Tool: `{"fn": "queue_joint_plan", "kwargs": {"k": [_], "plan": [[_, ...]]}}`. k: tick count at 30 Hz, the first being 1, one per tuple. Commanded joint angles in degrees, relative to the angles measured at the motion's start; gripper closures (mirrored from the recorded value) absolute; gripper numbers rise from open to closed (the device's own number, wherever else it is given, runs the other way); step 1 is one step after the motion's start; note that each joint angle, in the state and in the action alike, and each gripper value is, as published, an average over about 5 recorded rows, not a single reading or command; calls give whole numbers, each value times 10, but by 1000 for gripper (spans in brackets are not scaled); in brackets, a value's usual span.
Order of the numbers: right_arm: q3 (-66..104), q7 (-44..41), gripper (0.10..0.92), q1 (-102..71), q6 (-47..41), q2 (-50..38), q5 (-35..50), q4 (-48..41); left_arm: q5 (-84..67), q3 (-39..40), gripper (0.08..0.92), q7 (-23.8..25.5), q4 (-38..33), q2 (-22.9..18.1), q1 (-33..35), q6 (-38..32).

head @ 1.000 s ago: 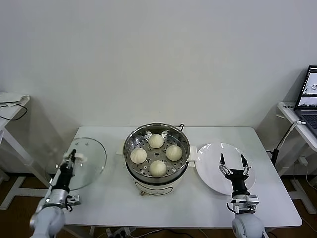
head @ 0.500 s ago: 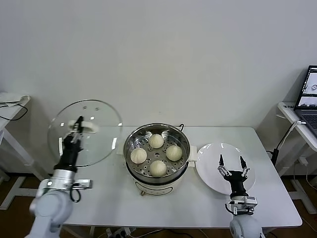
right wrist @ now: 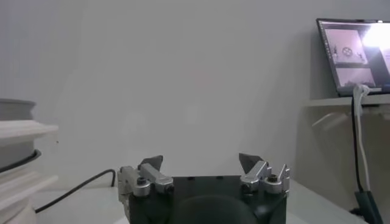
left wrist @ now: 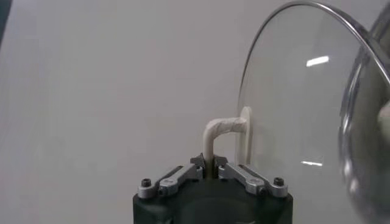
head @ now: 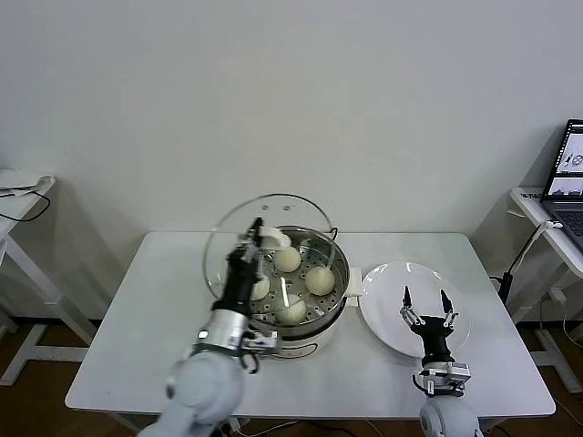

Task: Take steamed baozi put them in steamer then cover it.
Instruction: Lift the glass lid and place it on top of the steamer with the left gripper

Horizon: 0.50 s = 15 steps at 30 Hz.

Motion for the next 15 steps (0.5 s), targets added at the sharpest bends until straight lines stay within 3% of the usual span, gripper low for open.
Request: {"fn": "queue_joint_plan", "kwargs": {"k": [1, 15], "plan": [[3, -1, 203, 2, 0, 3, 3, -9, 80, 142, 805, 88, 90, -61, -81, 116], [-1, -3, 203, 7, -1, 13, 0, -14, 183, 94, 805, 116, 137, -79, -78, 91]]}}
